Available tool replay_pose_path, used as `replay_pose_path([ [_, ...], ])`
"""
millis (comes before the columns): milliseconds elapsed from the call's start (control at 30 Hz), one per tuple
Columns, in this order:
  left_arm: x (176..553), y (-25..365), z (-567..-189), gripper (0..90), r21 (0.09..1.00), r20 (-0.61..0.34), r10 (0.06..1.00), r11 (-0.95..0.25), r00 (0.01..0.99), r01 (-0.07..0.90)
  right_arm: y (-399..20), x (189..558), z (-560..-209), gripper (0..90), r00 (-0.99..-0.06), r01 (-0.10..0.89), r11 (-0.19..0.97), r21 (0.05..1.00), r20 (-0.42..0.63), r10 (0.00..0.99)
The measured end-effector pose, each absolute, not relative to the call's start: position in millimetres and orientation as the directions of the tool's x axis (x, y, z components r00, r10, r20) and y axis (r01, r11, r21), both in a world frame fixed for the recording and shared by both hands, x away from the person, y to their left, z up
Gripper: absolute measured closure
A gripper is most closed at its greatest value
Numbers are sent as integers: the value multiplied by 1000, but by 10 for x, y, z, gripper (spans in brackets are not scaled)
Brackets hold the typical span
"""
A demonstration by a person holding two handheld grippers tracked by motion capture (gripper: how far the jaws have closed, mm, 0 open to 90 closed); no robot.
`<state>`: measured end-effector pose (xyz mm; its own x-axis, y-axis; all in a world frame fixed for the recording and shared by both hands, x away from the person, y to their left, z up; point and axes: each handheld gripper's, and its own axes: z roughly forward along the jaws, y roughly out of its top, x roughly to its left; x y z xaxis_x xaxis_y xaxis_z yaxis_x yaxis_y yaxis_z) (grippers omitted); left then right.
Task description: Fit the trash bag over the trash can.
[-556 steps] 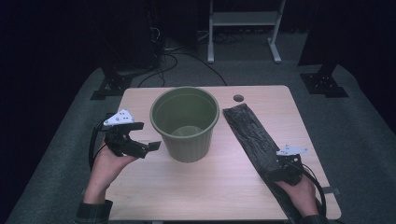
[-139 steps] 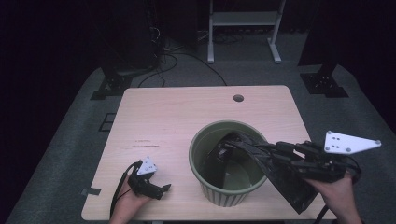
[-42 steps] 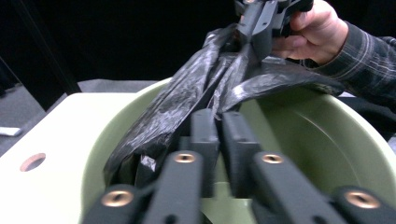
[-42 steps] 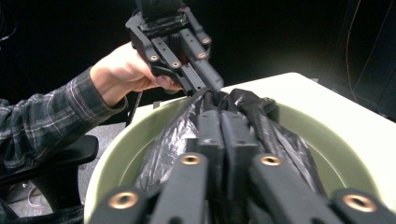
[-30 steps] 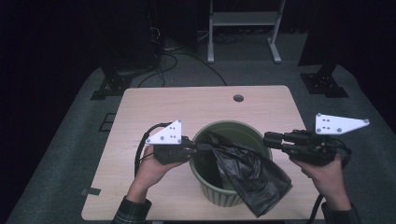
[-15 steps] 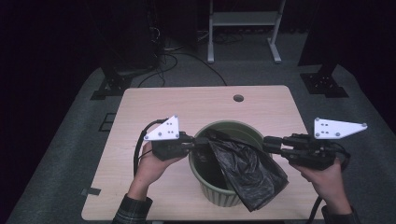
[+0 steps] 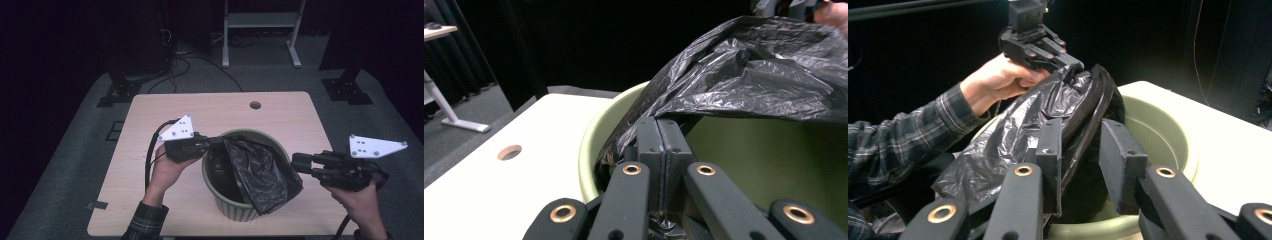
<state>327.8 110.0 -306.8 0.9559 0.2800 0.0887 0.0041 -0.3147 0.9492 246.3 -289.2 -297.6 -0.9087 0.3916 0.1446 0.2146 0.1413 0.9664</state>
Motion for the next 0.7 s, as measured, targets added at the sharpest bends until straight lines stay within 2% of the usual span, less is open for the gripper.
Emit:
replay_pose_path([
  [600, 3328, 1109, -3061, 894, 949, 83, 299, -315, 951, 17, -2919, 2393, -2922, 680, -914, 217, 140, 966, 150, 377],
  [667, 3328, 1100, -3065, 895, 949, 82, 297, -316, 951, 16, -2885, 2401, -2958, 711, -917, 223, 155, 962, 154, 367],
  [700, 3327, 1092, -3068, 894, 948, 83, 292, -319, 953, 15, -2866, 2399, -2970, 763, -919, 221, 166, 961, 148, 367],
])
